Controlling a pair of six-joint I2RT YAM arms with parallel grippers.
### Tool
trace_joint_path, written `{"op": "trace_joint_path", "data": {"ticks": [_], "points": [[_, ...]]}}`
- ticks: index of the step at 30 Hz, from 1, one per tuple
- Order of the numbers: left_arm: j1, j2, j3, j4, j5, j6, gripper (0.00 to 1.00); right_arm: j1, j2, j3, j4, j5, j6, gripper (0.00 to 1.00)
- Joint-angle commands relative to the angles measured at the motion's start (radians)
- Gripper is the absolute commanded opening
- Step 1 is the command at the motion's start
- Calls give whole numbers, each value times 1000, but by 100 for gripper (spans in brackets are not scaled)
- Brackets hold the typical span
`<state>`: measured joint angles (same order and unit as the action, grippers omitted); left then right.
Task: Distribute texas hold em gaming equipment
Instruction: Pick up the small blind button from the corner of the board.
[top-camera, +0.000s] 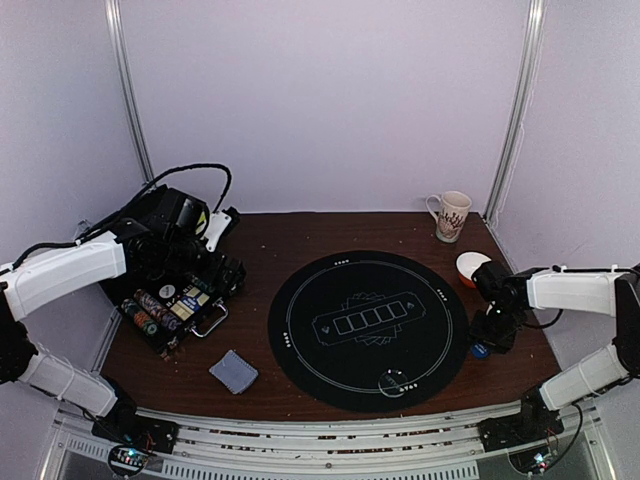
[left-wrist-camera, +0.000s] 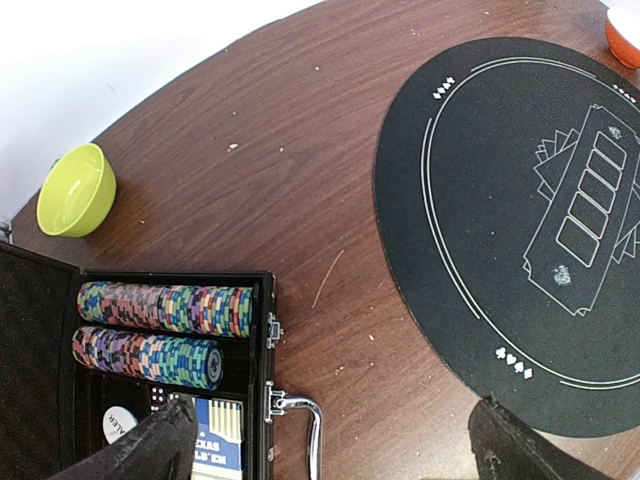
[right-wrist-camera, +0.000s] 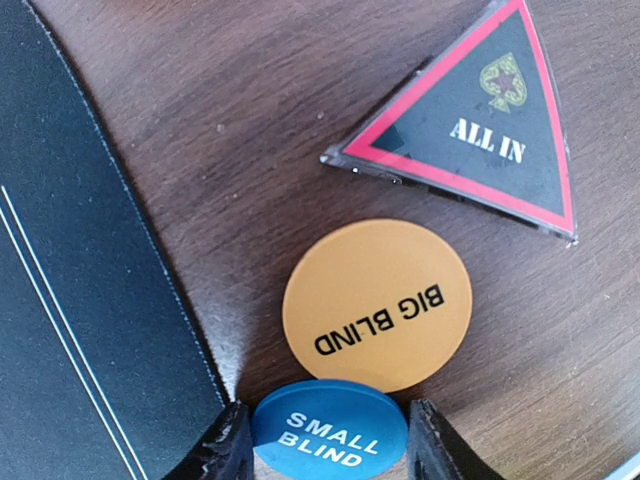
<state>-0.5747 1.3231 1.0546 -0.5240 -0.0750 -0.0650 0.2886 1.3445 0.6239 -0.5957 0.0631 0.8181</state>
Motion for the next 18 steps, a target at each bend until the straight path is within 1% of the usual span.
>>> {"op": "trace_joint_path", "data": {"ticks": [1, 5, 14, 16, 18], "points": [[10, -19, -5, 32, -8, 11, 98, 5, 24, -36, -16, 14, 7, 47], [10, -17, -5, 33, -6, 10, 98, 5, -1, -14, -43, 34, 9, 44], [9, -19, -1, 33, -6, 10, 98, 7, -67, 130, -149, 100, -1, 43], [10, -17, -1, 33, -6, 10, 98, 18, -77, 161, -159, 105, -6, 43], [10, -17, -2, 34, -9, 10, 98, 55, -84, 203, -150, 103, -11, 41]]}}
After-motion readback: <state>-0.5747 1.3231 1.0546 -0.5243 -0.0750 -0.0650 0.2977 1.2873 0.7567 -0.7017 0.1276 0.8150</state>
